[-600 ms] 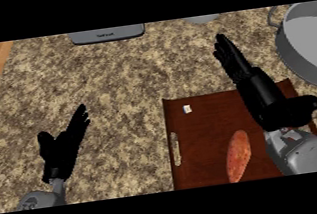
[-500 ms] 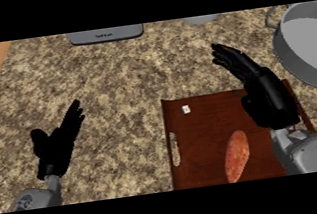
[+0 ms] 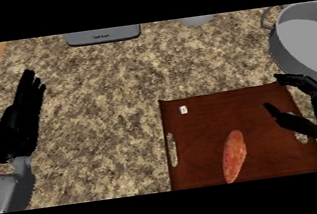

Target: Pick the sweet potato from the tray and place it in the pot

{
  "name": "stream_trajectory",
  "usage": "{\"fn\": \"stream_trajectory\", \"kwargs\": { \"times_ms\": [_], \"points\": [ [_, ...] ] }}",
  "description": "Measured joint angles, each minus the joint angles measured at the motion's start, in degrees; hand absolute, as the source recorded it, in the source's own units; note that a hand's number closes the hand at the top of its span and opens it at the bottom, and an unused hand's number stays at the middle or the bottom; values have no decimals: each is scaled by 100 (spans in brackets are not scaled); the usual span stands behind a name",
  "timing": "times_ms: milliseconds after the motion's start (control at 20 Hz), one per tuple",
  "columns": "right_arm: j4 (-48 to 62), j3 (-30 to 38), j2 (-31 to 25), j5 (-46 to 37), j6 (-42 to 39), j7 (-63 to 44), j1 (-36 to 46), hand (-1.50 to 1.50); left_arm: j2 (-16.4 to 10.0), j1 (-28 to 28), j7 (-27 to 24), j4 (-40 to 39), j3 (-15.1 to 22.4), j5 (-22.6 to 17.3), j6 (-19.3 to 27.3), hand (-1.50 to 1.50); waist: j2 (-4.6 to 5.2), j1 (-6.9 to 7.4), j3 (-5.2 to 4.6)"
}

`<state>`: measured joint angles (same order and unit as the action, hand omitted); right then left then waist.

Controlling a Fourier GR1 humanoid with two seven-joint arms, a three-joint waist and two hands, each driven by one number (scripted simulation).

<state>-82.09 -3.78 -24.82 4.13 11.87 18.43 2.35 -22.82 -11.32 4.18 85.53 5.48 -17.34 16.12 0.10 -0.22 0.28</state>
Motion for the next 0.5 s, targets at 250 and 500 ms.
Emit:
{"fn": "stream_trajectory", "kwargs": {
  "times_ms": [250,500],
  "points": [
    [399,397,61,167,-368,1628,-501,-150,-67,54,279,414,-153,23,57,0,-13,8,-12],
    [-250,371,-424,40,-893,1439,-953,-150,-63,-25,499,522,-270,100,63,0,-21,-14,-26]
  ]
}}
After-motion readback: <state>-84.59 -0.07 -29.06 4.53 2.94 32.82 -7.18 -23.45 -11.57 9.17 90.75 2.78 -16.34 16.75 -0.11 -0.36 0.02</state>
